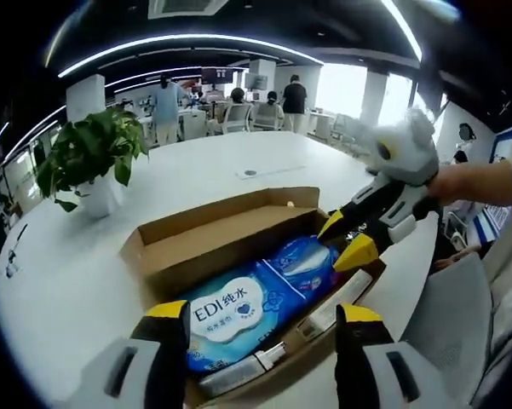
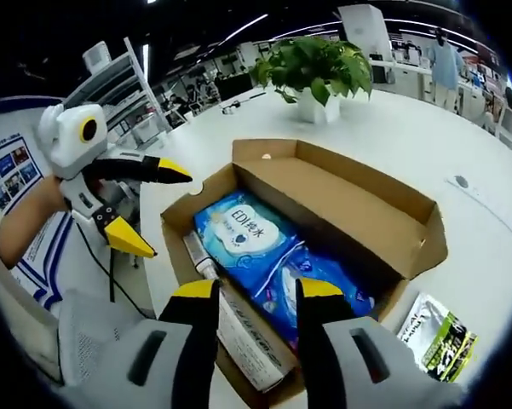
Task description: Operate the shoe box by opening the lid, removing the specified soft item, and placing it in the target area until the item is outside and the box remains undamaged.
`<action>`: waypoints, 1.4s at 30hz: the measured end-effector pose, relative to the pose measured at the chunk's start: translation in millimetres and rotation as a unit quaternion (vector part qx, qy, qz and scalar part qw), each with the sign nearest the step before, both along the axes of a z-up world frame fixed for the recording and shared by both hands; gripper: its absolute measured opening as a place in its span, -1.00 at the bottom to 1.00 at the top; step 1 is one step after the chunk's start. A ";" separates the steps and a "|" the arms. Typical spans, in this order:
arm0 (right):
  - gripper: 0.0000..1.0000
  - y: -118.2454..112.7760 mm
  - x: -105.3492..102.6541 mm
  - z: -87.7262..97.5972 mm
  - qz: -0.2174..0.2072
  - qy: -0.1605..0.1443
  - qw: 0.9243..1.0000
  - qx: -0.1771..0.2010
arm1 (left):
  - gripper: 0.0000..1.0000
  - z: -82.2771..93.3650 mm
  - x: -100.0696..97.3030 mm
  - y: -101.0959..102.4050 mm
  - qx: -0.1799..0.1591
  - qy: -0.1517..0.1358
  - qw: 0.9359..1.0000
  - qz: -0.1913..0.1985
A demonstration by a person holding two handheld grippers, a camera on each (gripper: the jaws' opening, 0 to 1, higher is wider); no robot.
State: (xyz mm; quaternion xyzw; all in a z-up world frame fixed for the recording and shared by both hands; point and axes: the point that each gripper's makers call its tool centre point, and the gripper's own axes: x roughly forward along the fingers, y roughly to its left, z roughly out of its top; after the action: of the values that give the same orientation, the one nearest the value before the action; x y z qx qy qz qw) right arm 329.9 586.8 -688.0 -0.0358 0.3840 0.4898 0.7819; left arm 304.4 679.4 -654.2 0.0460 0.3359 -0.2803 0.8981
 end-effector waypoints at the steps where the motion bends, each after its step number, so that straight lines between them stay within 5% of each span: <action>1: -0.33 2.0 0.1 -0.3 0.000 0.001 1.000 0.002 | 0.44 -0.3 -0.6 1.4 -0.001 0.000 1.000 0.002; 16: -0.37 35.9 8.8 -33.0 0.007 0.027 0.999 -0.016 | 0.58 -2.4 -5.3 24.7 -0.021 -0.010 0.999 0.038; 42: -0.41 41.8 23.9 -51.2 -0.021 0.045 0.998 -0.038 | 0.57 -12.1 -7.4 42.4 -0.032 -0.011 0.997 0.064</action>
State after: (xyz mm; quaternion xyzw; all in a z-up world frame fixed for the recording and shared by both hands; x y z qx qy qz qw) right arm 353.8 628.6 -739.2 -0.0354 0.4377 0.4597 0.7719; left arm 297.1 721.7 -666.3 -0.0009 0.3193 -0.2324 0.9187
